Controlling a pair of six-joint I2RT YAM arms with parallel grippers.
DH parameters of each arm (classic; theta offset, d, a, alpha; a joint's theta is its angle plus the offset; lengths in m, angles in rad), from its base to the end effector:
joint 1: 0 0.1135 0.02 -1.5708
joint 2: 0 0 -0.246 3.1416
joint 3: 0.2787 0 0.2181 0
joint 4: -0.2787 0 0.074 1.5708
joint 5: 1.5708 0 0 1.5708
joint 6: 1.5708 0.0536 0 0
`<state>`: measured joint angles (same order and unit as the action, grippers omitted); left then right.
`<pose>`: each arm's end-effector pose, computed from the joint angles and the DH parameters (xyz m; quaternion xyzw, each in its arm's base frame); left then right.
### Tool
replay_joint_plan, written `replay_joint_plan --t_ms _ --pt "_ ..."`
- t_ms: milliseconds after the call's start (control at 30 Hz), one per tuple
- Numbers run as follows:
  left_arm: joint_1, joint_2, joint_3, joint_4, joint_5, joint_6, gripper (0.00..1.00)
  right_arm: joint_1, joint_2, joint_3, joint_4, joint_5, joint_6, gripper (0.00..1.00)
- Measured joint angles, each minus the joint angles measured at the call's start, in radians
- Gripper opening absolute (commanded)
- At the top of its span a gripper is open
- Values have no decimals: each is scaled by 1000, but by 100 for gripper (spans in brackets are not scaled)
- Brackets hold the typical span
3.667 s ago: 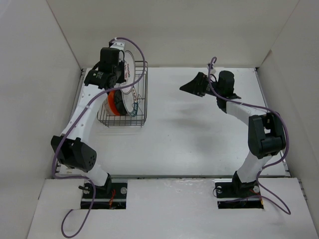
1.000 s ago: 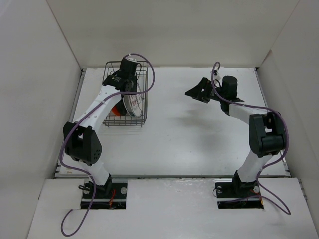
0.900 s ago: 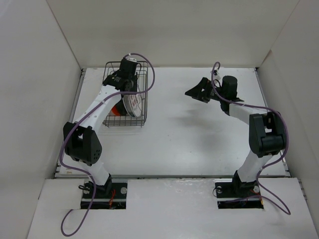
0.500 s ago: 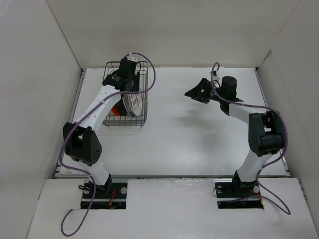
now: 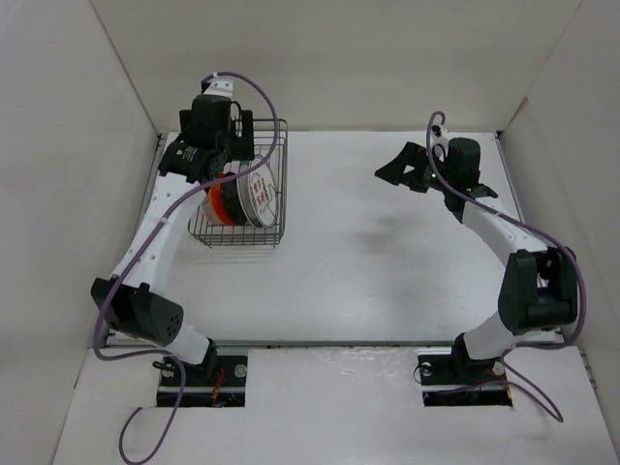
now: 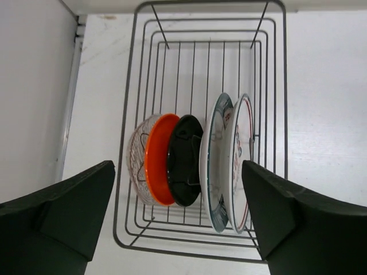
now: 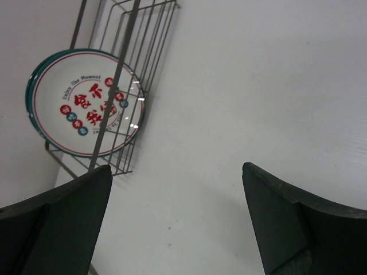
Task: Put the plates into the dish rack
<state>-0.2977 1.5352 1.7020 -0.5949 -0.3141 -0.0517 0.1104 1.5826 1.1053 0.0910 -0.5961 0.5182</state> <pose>0.3125 -0.0785 0.4014 0.0180 0.8349 0.0367 0.5489 0.3409 0.0681 0.2719 0.0001 0.8099 0.3967 0.4322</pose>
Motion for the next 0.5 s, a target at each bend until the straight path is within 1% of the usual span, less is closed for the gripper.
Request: replay_joint_plan --t_ms 100,200,333,367,500 --pt "10 -63 1 -1 -3 12 100 0 -85 18 -103 93 -44 100" --pt "51 -124 -2 3 -2 25 100 8 -174 48 -240 221 -91 100" --pt "143 -203 -53 29 27 52 100 36 -290 111 -403 382 -141 100" --pt "185 -231 -83 29 39 58 100 46 -322 129 -439 422 -151 100" --pt "317 -286 -165 31 141 81 100 95 -441 197 -566 572 -175 100"
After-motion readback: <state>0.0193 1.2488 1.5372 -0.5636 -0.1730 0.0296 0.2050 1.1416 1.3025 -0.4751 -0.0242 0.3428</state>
